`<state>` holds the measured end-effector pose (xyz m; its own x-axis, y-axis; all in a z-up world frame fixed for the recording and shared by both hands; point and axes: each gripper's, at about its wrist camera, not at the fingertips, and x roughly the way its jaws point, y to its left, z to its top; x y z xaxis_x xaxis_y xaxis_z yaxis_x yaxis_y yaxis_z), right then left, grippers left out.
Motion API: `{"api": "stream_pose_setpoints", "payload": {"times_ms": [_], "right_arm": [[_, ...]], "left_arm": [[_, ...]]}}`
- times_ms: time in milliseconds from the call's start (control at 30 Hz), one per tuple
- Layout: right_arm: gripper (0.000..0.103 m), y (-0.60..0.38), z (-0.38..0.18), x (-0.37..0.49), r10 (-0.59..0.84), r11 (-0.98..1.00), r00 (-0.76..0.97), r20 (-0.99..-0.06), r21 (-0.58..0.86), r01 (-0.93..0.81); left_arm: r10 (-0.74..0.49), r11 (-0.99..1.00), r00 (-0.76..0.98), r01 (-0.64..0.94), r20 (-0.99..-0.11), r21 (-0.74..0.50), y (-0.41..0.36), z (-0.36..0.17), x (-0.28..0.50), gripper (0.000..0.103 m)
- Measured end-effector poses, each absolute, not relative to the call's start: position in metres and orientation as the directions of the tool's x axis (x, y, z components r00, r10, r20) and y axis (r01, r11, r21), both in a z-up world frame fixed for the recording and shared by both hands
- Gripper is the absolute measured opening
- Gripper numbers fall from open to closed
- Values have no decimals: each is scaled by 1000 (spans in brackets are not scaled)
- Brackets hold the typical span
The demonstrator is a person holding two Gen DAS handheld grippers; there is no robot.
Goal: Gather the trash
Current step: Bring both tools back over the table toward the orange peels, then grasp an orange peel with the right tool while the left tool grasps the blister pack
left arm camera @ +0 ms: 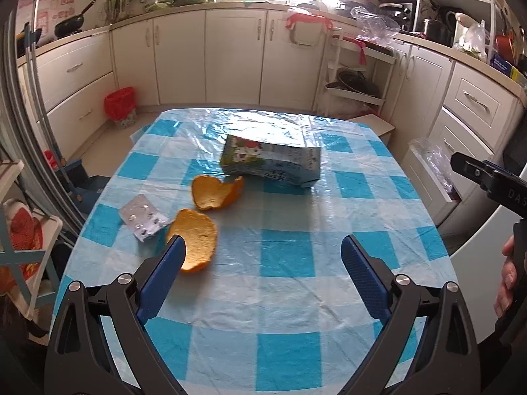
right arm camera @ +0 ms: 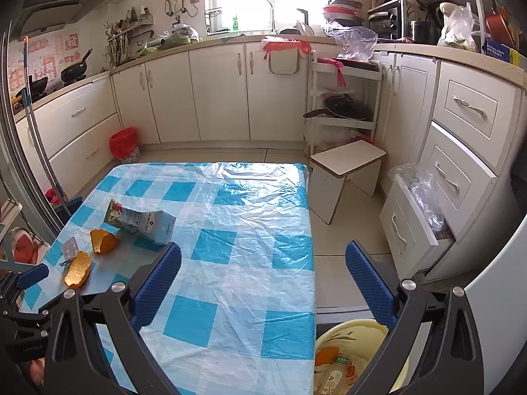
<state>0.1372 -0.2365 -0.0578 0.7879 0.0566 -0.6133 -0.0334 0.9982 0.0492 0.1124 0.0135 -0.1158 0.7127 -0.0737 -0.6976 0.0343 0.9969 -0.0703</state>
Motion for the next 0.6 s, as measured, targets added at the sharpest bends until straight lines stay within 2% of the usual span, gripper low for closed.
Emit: {"api": "stream_pose_setpoints", "payload": {"times_ms": [233, 500, 600], "right_arm": [[96, -214, -61, 144, 89, 996, 773, -629, 47, -77], [96, -187, -69, 152, 130, 990, 746, -653, 43, -135], [96, -179, -71, 153, 136, 988, 739, -660, 35, -151]], "left_arm": [[6, 992, 695, -94, -719, -83, 72, -124, 120, 91], [28, 983, 649, -155, -760, -96, 97, -141, 127, 91], [66, 982, 646, -178, -761, -65, 101, -143, 129, 91]]}}
